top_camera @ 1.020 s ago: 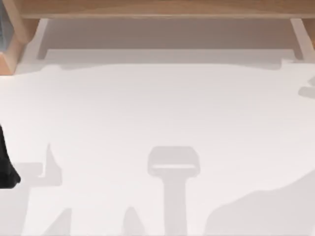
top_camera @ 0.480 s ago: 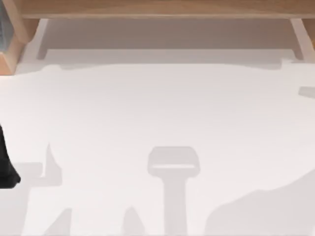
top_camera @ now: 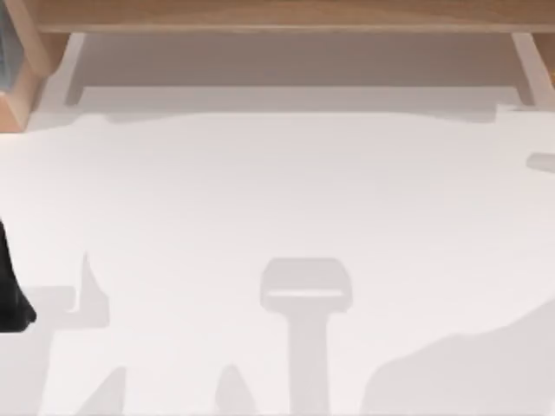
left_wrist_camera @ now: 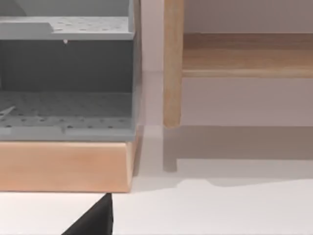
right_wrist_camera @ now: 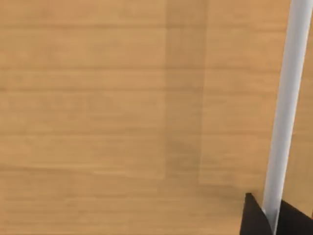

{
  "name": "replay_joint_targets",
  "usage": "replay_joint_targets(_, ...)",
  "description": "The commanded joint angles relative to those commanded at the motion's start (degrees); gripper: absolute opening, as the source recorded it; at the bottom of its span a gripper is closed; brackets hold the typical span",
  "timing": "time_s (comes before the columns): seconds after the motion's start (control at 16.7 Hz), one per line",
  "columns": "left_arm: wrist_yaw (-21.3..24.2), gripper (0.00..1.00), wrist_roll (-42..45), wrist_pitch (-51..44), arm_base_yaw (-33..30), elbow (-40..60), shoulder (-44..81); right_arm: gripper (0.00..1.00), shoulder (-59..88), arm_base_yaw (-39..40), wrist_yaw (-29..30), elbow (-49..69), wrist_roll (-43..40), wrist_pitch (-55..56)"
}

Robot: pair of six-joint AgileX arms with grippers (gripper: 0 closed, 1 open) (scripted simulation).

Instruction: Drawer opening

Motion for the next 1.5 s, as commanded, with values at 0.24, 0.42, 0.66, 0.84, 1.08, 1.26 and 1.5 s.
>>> replay_joint_targets(0.24,0.00,1.00,0.00,0.00,0.00,0.00,0.00,0.00,0.00,0.00,0.00,0.00,0.00,0.00)
replay_joint_targets(0.42,0.00,1.00,0.00,0.00,0.00,0.00,0.00,0.00,-0.50,-0.48,-0.27,-0.88,0.20,0.47)
replay_joint_targets(0.66,0.00,1.00,0.00,0.00,0.00,0.00,0.00,0.00,-2.94,-1.73,-1.54,-6.80,0.27,3.48)
replay_joint_targets(0.84,0.00,1.00,0.00,0.00,0.00,0.00,0.00,0.00,-4.66,-2.65,-2.48,-10.59,0.25,5.49)
replay_joint_targets(1.08,0.00,1.00,0.00,0.00,0.00,0.00,0.00,0.00,-6.97,-3.94,-3.80,-15.90,0.22,8.73)
replay_joint_targets(1.26,0.00,1.00,0.00,0.00,0.00,0.00,0.00,0.00,-7.01,-3.99,-3.85,-15.97,0.21,8.78)
replay_joint_targets(1.5,0.00,1.00,0.00,0.00,0.00,0.00,0.00,0.00,-7.74,-4.56,-4.63,-18.06,0.48,10.01)
